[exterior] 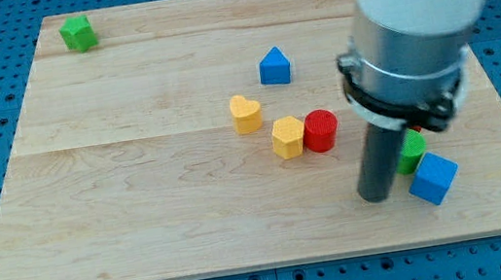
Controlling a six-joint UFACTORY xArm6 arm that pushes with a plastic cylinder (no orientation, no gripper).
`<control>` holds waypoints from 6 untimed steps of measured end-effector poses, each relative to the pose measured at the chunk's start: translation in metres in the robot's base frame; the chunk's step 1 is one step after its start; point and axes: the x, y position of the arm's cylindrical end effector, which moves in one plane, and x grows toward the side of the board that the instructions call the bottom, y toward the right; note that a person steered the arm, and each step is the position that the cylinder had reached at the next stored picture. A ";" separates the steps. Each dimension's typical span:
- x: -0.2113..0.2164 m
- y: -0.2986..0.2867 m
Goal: Push the blue cube into the yellow hexagon
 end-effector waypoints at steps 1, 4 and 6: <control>0.044 -0.013; -0.004 0.121; 0.002 0.029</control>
